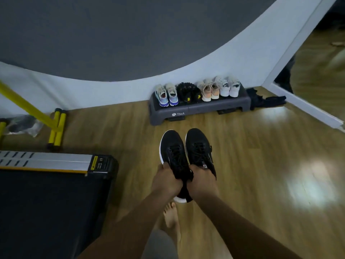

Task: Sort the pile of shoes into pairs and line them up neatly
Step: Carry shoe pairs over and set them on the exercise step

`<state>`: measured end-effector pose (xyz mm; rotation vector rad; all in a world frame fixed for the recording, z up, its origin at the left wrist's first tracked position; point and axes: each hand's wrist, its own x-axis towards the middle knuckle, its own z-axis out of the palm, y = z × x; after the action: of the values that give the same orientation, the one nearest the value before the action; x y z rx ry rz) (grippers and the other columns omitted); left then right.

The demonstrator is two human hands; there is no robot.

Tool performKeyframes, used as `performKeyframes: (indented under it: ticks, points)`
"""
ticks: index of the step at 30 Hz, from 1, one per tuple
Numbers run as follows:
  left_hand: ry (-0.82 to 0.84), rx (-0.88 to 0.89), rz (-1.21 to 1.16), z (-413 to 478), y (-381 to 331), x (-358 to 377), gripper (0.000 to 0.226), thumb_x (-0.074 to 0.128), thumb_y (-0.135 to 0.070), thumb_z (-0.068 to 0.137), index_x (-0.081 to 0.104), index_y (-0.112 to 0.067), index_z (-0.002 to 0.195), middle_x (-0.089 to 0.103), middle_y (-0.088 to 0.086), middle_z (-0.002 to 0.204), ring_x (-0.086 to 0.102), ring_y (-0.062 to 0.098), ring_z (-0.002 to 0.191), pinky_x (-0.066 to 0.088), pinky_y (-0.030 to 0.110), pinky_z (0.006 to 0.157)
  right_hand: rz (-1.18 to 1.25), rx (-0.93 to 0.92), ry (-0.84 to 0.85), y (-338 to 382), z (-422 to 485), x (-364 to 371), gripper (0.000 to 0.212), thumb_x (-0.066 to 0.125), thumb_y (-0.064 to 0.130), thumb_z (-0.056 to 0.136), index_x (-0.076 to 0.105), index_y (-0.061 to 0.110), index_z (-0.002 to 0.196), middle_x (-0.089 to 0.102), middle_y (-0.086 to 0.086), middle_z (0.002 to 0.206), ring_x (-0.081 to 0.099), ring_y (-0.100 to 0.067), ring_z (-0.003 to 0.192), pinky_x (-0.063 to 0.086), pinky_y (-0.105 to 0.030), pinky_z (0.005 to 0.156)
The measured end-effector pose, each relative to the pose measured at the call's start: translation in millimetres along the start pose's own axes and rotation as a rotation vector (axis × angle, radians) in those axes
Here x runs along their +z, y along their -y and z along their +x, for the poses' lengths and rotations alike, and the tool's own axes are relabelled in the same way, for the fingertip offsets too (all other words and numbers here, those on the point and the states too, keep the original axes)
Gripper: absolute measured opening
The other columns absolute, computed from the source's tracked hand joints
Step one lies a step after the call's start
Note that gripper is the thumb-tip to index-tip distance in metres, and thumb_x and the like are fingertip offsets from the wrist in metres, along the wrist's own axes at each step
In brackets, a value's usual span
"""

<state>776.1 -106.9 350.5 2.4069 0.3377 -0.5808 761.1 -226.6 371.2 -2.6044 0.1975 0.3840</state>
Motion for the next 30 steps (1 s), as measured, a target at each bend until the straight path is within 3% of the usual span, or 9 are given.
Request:
performKeyframes:
  ticks: [4,7,11,17,21,26,30]
  points:
    - [0.05,0.026,0.014,80.5,-24.5,-1.3,0.052,0.055,-0.037,0.083,0.048,-0.014,0.129,0.053,0.005,0.121,0.044,0.013,0.088,0.038,0.025,0.074,0.007,0.029,0.058,-4.7,84.1,-13.1,0.026,0.051,0.009,0.087,0.066,0.018,0.107,0.068,-0.002,0.088,0.065,-0.021,0.08,0.054,-0.033,0.067]
    - [0.076,-0.006,-0.032,134.5,-42.2,-6.7,0.054,0.057,-0.038,0.08,0.046,-0.018,0.129,0.055,0.003,0.117,0.054,0.017,0.094,0.043,0.028,0.074,0.022,0.06,0.093,-6.0,143.0,-19.2,0.03,0.052,0.009,0.089,0.065,0.02,0.114,0.068,-0.003,0.096,0.066,-0.022,0.087,0.053,-0.031,0.07]
    - [0.105,-0.059,-0.121,218.5,-66.3,-9.7,0.043,0.059,-0.035,0.077,0.05,-0.022,0.118,0.061,-0.004,0.1,0.06,0.013,0.083,0.048,0.027,0.065,0.024,0.074,0.15,-13.3,235.3,-10.8,0.028,0.052,0.009,0.088,0.067,0.019,0.109,0.069,-0.002,0.092,0.065,-0.023,0.085,0.055,-0.035,0.073]
    - [0.132,-0.135,-0.22,339.8,-78.3,3.8,0.047,0.066,-0.026,0.078,0.05,-0.026,0.122,0.061,-0.011,0.1,0.062,0.013,0.093,0.047,0.025,0.074,0.015,0.086,0.229,-31.2,372.4,22.5,0.028,0.048,0.011,0.091,0.067,0.021,0.11,0.07,0.001,0.092,0.064,-0.019,0.085,0.048,-0.027,0.071]
    - [0.164,-0.24,-0.256,433.5,-57.6,22.1,0.035,0.067,-0.022,0.079,0.047,-0.03,0.107,0.061,-0.01,0.093,0.062,0.012,0.088,0.053,0.029,0.078,-0.022,0.094,0.326,-41.6,454.3,79.3,0.024,0.047,0.015,0.093,0.066,0.021,0.107,0.068,0.003,0.089,0.061,-0.015,0.081,0.04,-0.023,0.068]
    - [0.171,-0.305,-0.266,560.6,9.8,86.1,0.052,0.068,-0.017,0.078,0.049,-0.023,0.126,0.06,-0.011,0.098,0.059,0.009,0.087,0.046,0.018,0.068,-0.014,0.09,0.338,-65.6,552.6,191.5,0.024,0.05,0.018,0.093,0.064,0.021,0.112,0.069,0.003,0.094,0.064,-0.017,0.092,0.051,-0.026,0.074]
    - [0.199,-0.326,-0.262,652.5,80.4,148.0,0.054,0.067,-0.014,0.08,0.046,-0.021,0.13,0.06,-0.006,0.102,0.063,0.02,0.099,0.052,0.033,0.084,-0.04,0.084,0.34,-95.0,616.7,297.0,0.024,0.052,0.017,0.09,0.064,0.02,0.111,0.068,-0.001,0.093,0.061,-0.022,0.095,0.054,-0.032,0.073]
